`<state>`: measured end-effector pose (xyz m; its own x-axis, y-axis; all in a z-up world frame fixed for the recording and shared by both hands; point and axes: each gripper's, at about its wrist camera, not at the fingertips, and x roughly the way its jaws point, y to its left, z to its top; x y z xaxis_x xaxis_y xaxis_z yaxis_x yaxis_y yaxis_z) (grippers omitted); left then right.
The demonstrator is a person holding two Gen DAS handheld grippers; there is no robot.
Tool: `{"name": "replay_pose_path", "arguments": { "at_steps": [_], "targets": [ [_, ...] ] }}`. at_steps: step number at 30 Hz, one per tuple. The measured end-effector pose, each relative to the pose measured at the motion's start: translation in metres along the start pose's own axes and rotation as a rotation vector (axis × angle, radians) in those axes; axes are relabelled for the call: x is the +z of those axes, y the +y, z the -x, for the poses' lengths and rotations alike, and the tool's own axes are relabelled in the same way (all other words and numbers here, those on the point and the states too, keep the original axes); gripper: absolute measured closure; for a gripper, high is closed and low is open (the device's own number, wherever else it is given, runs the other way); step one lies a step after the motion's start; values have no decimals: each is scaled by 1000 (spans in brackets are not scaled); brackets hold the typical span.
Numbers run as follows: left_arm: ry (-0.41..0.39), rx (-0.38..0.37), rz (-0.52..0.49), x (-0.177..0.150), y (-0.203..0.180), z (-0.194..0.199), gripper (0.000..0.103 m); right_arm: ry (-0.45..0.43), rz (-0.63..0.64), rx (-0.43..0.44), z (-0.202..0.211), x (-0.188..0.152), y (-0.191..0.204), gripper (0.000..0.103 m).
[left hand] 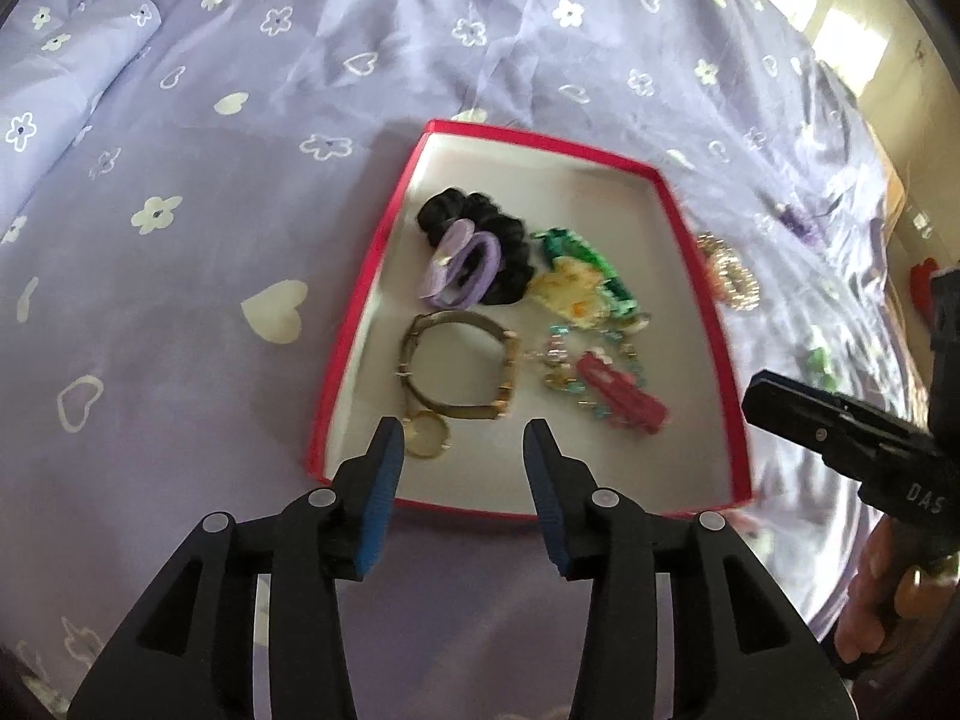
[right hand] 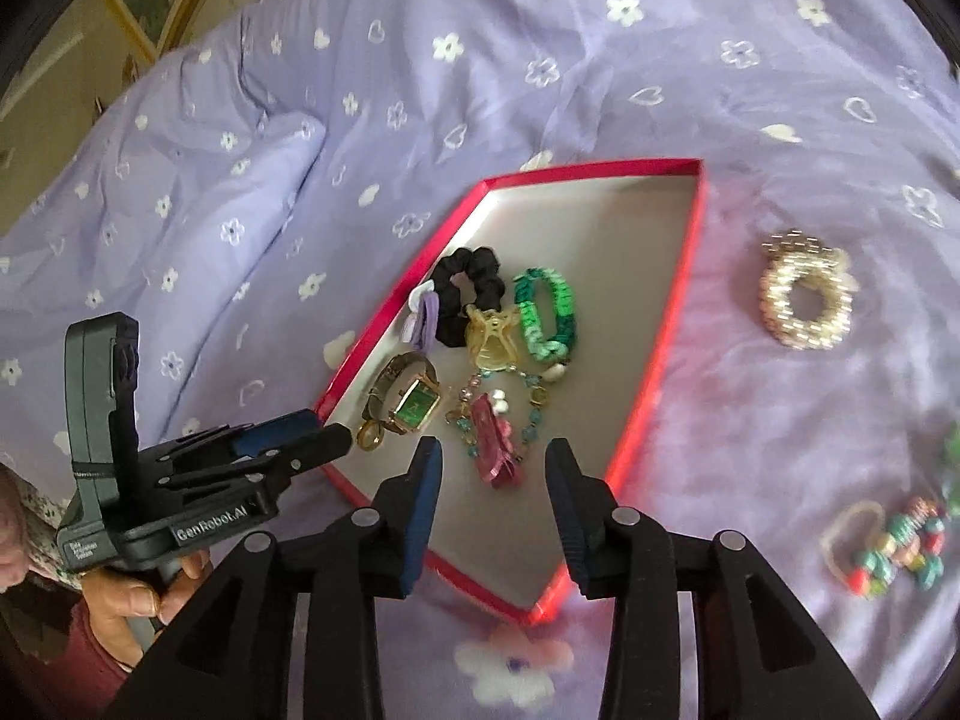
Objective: Organize jewelry
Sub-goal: 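Move both open grippers back to the remaining jewelry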
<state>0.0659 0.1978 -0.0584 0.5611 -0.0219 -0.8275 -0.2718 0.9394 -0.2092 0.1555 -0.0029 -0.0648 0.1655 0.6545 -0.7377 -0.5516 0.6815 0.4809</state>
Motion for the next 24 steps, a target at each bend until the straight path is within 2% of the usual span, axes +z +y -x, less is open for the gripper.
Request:
{"name": "replay_pose_path", "arguments": {
  "at_steps": [7,12,18,24],
  "targets": [
    [-17,-60,-4,-10,-29,14,57,-67,-78,-59,45,-23,-34,61],
    [0,-96,-37,-19,-58,13,56,-100,-131,-102,74,-39,-61,61],
    [18,-129,-88,-28,-90,10,54,-156,-205,-163,110,-62,-98,54],
    [37,-157,-139,-32,-121,4,54,-181,-281,-212,132,-82,-129,51]
  ]
}}
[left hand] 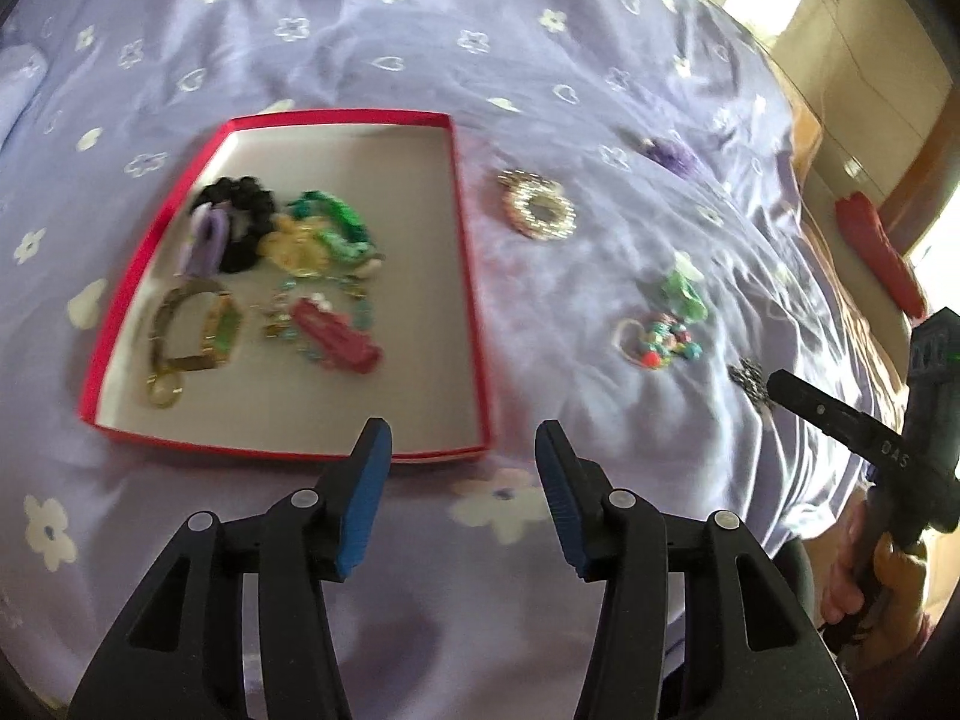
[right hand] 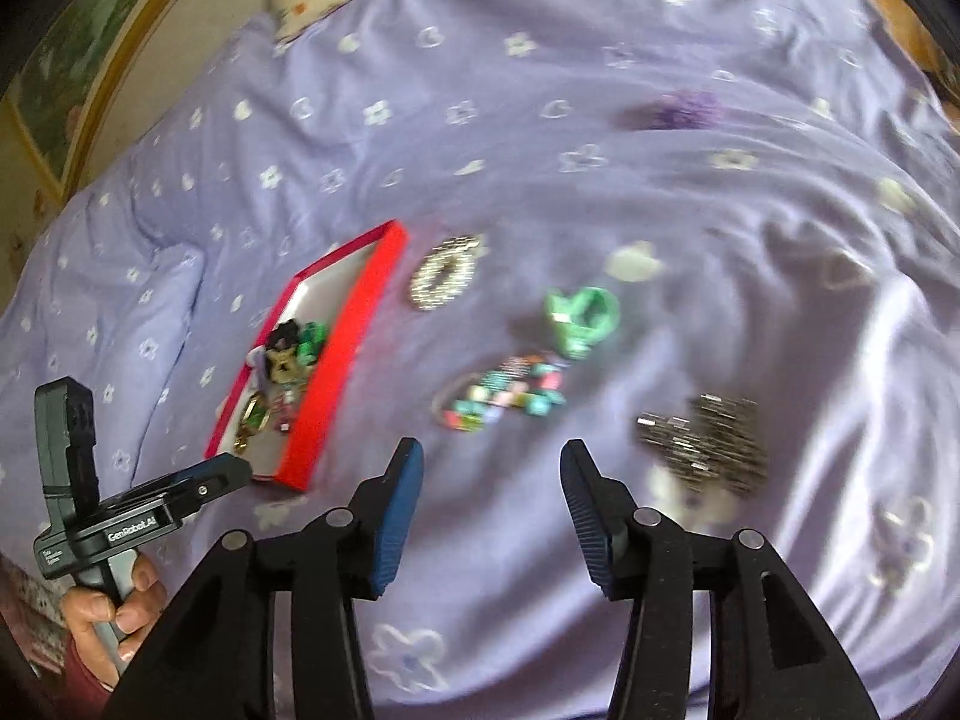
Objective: Organize jewelry
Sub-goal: 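Move both open grippers back to the remaining jewelry, then grasp the colorful bead bracelet with the left gripper while the right gripper grasps the silver chain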
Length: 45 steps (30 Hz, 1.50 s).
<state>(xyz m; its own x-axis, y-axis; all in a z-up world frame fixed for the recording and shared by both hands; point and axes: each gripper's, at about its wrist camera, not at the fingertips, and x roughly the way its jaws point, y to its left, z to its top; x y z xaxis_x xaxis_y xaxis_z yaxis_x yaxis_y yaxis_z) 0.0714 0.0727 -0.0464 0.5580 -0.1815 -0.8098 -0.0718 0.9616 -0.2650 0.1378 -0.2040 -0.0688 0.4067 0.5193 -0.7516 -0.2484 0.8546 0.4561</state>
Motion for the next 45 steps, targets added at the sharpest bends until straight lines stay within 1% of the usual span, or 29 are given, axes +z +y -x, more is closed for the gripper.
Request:
{"name": "replay_pose_path", "arguments": {
  "at_steps": [6,12,16,21,24,30,34,35,36,37,38,39,40,41,43,45],
  "targets": [
    [12,-18,-49,5,-26,-9,50,-15,-45,-29,10,-2,-28,48],
    [23,-28,-99,13,-48,-18,47,-7,-53,-48,10,-1,-43,46],
    [34,-37,-126,19,-60,-28,44,6,-61,-61,6,0,-52,43],
    [48,-47,-168,27,-77,-47,44,24,-33,-106,-1,2,-58,42],
    [59,-66,-188,33,-88,-62,43,36,-7,-117,-6,5,-57,42],
    [89,-75,-246,40,-109,-91,43,58,38,-117,-17,7,-55,43],
    [102,-59,-277,41,-115,-106,44,61,54,-114,-20,5,-57,44],
    [103,-55,-283,41,-116,-108,45,62,63,-117,-21,4,-57,44],
    [98,-48,-292,40,-117,-110,52,63,73,-120,-21,3,-56,44],
    [94,-43,-301,40,-118,-111,64,61,82,-125,-22,3,-56,45],
    [93,-44,-309,40,-119,-111,70,59,87,-131,-22,3,-56,49],
    [92,-55,-314,40,-119,-111,81,58,89,-144,-23,3,-56,53],
    [91,-64,-317,41,-120,-111,90,55,88,-160,-23,4,-57,63],
    [90,-70,-321,41,-120,-111,91,53,84,-168,-23,4,-59,73],
    [84,-72,-325,40,-121,-110,91,50,74,-167,-23,5,-61,82],
    [77,-87,-320,39,-120,-106,91,42,52,-149,-21,5,-64,85]
  ]
}}
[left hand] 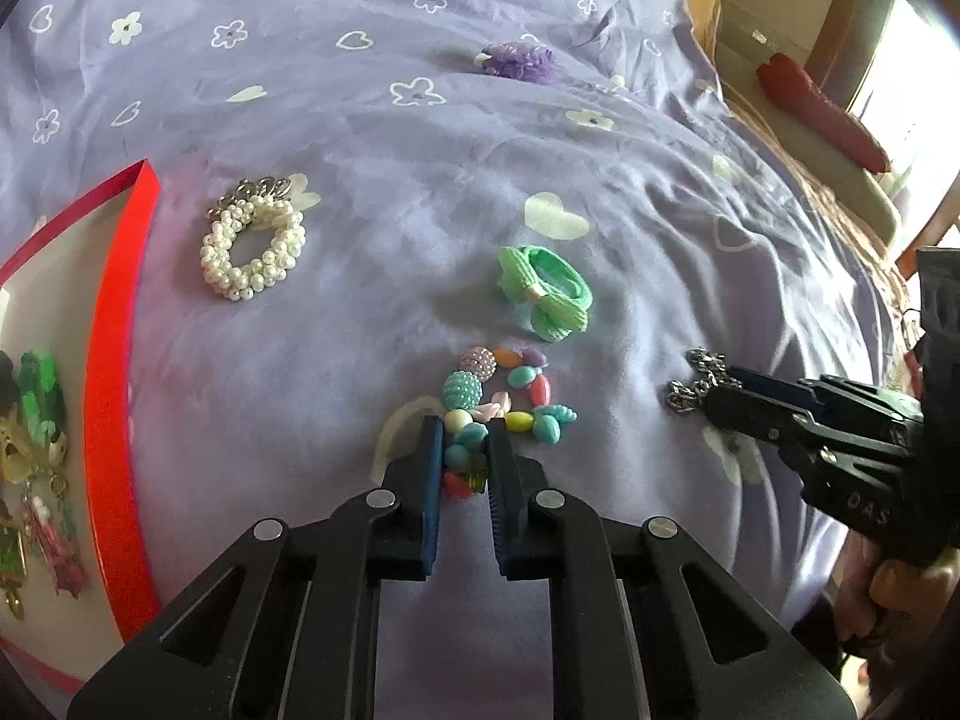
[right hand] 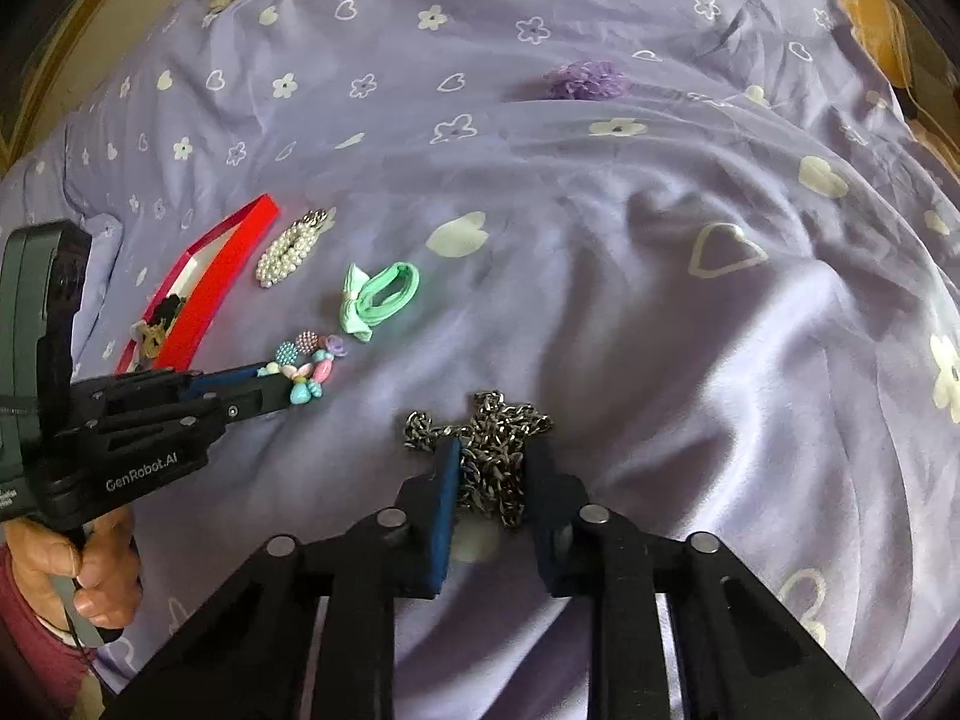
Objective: Organize jewelry
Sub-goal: 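Grasp the colorful bead bracelet with the left gripper while the right gripper grasps the silver chain, then carry the bead bracelet and silver chain with both grippers into the tray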
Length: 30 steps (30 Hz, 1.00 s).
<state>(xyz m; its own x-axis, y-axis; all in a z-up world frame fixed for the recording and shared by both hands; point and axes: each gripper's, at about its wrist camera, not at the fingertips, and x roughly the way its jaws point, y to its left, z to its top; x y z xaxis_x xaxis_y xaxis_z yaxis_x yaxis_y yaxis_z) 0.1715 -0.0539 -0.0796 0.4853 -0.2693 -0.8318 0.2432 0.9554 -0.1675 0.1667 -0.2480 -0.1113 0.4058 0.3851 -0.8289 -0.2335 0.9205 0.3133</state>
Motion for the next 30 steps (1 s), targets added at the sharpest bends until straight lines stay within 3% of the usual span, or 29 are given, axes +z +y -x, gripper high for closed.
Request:
{"name": "replay_pose_path", "arguments": {
  "at_steps": [2,9,30],
  "targets": [
    [-11,-10,7,-2,0,5,91,-5,-30,31,3,-1,-3,90],
    [-69,-31,52,-10,8,37,91,-22,-46,73,14,-3,5,91],
    [-213,-10,221,-50,68,133,91,-113,46,236,47,25,94,91]
  ]
}}
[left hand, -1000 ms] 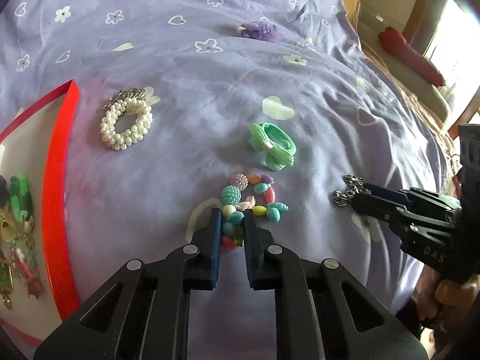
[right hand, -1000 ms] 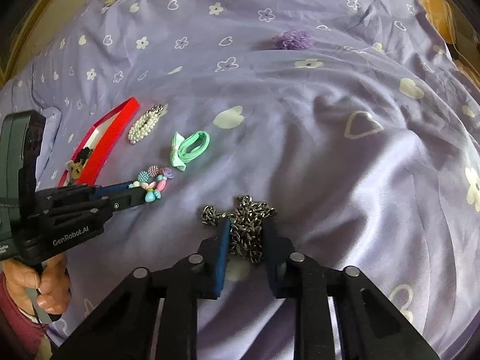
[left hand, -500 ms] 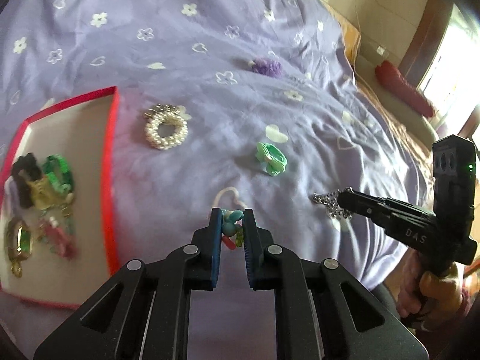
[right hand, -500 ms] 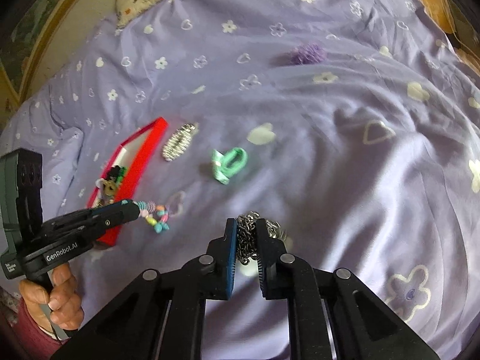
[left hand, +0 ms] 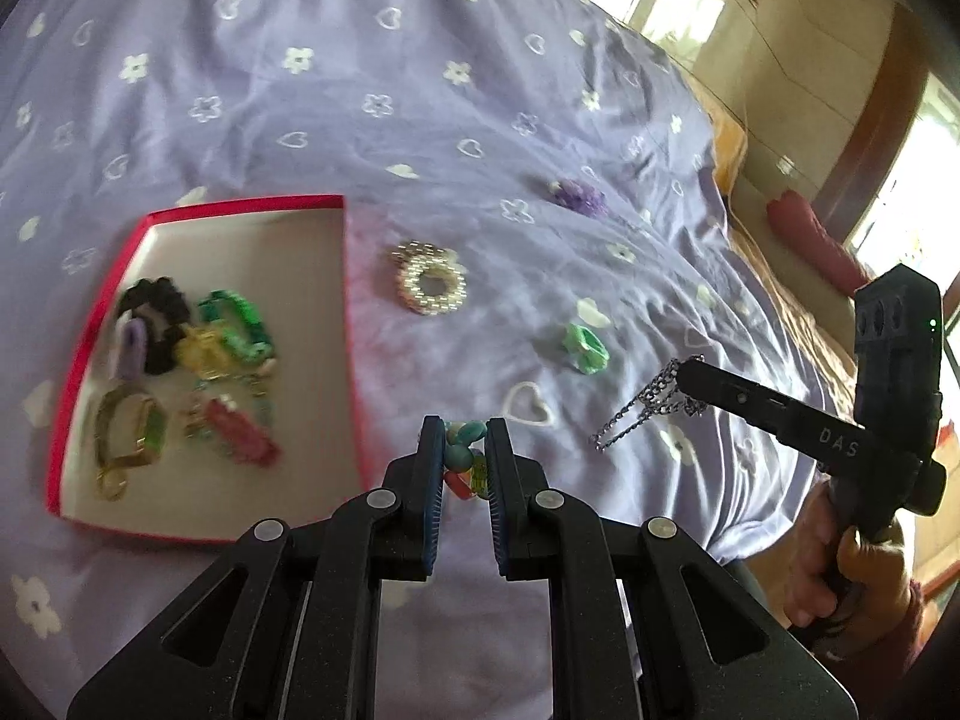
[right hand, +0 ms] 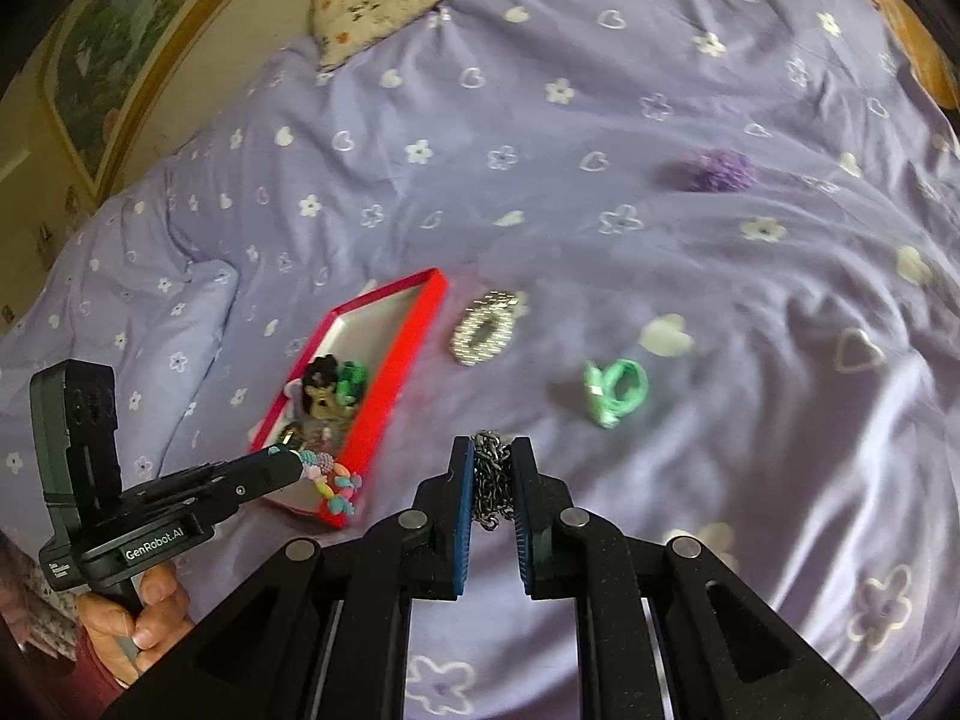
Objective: Organize jewelry
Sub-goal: 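Carry the bead bracelet and silver chain with both grippers into the tray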
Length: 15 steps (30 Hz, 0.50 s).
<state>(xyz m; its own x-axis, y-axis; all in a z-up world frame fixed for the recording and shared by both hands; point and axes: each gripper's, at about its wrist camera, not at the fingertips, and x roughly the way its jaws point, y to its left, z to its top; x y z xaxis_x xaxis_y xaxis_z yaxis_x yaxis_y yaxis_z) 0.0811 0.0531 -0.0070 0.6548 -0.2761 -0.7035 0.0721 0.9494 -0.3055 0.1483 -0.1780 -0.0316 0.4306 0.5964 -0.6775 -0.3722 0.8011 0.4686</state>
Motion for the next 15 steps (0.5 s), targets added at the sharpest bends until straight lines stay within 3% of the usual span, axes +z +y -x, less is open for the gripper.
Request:
{"name": "replay_pose_path", "arguments": {
  "at_steps": [15],
  "targets": [
    [-71,80,88,-7,60,44,91,17,98,116,-29,12,75,91]
  ]
}}
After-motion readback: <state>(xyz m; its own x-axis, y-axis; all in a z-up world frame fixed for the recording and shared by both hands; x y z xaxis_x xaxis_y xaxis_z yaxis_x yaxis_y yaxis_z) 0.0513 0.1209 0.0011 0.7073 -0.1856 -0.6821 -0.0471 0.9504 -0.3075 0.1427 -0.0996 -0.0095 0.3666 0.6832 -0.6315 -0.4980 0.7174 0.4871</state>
